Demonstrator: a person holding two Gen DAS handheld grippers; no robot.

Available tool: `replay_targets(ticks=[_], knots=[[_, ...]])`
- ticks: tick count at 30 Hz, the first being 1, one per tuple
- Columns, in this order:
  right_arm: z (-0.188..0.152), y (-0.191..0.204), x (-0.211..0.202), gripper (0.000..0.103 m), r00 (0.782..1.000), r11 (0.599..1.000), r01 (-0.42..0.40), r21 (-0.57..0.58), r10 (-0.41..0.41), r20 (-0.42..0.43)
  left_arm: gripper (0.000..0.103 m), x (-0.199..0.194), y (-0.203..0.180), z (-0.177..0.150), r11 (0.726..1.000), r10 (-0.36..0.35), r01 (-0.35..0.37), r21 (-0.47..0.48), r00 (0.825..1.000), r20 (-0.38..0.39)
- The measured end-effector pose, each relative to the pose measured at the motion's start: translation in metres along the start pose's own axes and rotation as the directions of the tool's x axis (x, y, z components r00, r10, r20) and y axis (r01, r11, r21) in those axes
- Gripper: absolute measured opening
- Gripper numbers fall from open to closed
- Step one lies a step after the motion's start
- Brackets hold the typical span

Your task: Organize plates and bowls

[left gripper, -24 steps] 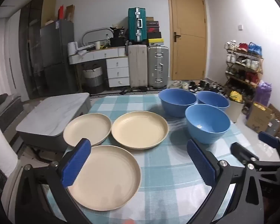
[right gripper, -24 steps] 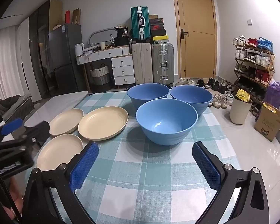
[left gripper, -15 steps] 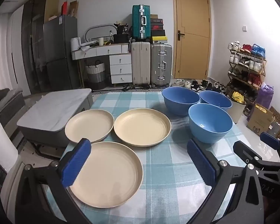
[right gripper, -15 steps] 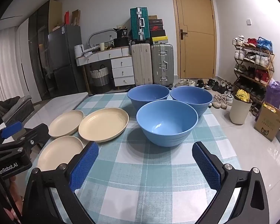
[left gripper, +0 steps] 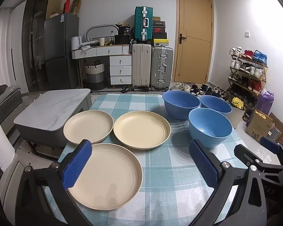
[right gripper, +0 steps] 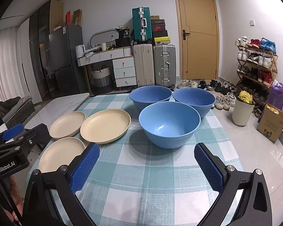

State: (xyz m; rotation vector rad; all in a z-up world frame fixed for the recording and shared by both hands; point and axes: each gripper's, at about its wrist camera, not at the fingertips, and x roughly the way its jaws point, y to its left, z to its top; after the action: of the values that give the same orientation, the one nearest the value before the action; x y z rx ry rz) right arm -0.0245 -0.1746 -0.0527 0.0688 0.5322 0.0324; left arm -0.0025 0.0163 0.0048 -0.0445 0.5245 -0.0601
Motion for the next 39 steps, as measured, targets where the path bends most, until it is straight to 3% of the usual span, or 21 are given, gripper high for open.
replay_targets(ticks=[16, 39], knots=[[0.004, -0.001, 0.001, 0.102, 1.000, 1.000, -0.020, -0.007, 0.020, 0.009, 0.103, 0.005, 0.003, 0.000, 0.999, 0.044, -0.043, 0.019, 0.998, -0.039], [0.007, 0.001, -0.006, 0.102, 0.999, 0.999, -0.044, -0.024, 0.044, 0.010, 0.103, 0.005, 0.010, -0.002, 0.999, 0.051, -0.051, 0.003, 0.997, -0.056]])
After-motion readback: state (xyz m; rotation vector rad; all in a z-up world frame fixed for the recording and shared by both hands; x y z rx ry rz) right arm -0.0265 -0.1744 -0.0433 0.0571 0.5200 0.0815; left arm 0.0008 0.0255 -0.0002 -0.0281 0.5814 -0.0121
